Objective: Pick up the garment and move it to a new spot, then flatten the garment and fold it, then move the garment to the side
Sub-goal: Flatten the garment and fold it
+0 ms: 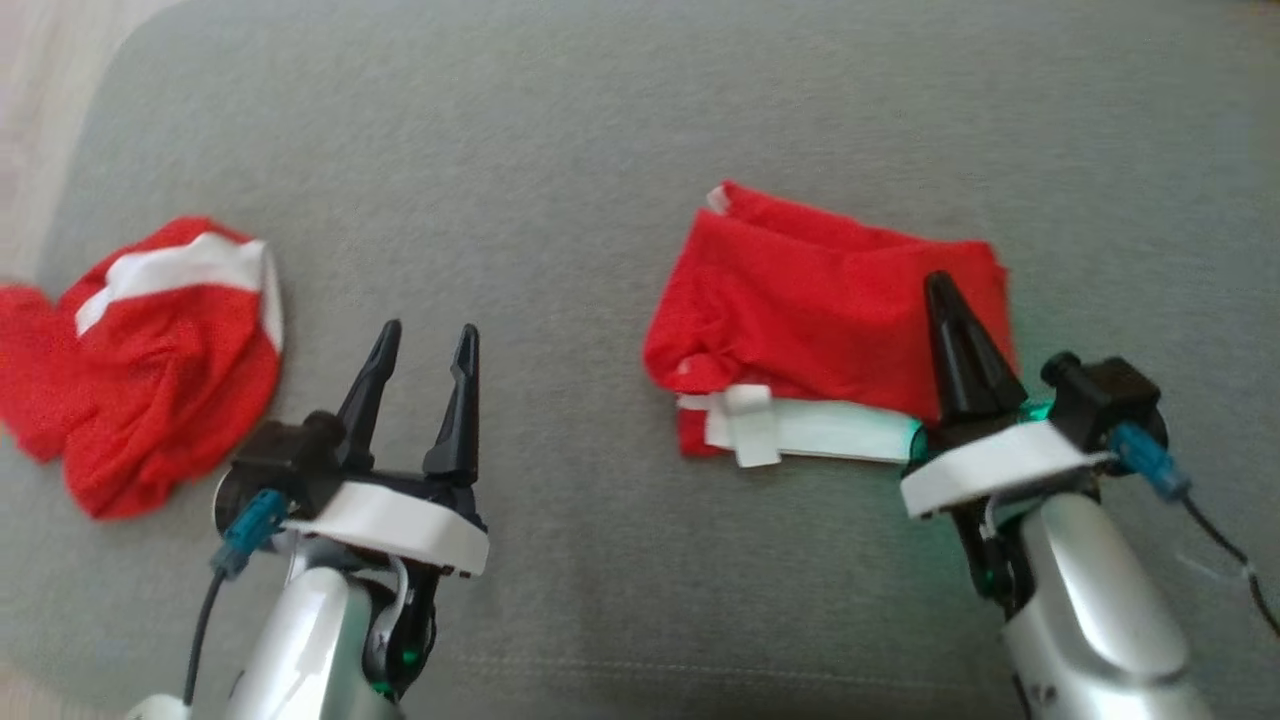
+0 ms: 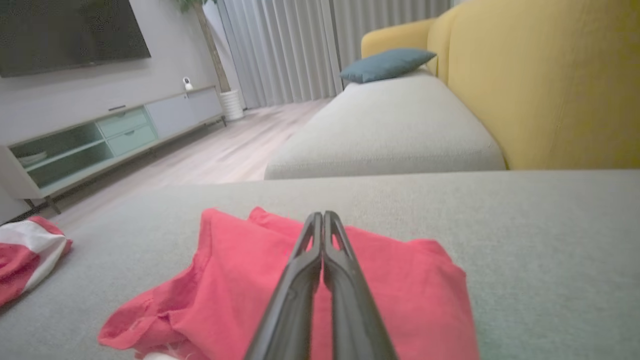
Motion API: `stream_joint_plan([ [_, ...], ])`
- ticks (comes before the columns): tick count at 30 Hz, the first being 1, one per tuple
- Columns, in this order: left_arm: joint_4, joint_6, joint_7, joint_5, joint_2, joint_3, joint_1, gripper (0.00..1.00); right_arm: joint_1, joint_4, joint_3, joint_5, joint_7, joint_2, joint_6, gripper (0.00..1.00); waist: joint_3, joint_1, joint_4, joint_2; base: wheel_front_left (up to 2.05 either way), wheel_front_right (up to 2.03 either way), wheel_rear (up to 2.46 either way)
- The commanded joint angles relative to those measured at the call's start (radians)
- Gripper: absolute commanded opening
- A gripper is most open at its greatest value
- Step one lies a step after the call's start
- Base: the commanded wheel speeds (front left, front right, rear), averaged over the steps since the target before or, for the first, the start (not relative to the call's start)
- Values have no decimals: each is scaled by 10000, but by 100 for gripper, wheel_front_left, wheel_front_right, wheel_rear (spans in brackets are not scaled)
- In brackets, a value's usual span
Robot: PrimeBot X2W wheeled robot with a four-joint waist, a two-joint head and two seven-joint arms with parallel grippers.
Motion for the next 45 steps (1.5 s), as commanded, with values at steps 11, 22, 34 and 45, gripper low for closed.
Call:
stream_joint_plan([
  [11,-260,-53,-53,-122,78,198,-792,100,-1905,2923,-704,-227,-105,-18,-7,0,857,0,1374,0,0,0,0],
  [22,-227,38,-53,-298,77,-42,-887,100,-2137,2302,1502,737,-105,-18,-7,0,812,0,1662,0,0,0,0],
  [34,-221,145,-53,-250,77,290,-680,100,-2642,3661,2196,1656,-105,-18,-7,0,275,0,1017,0,0,0,0],
  [45,-498,280,-53,-252,77,432,-376,100,-1445,1919,447,410,-105,-18,-7,0,-654,0,-367,0,0,0,0],
])
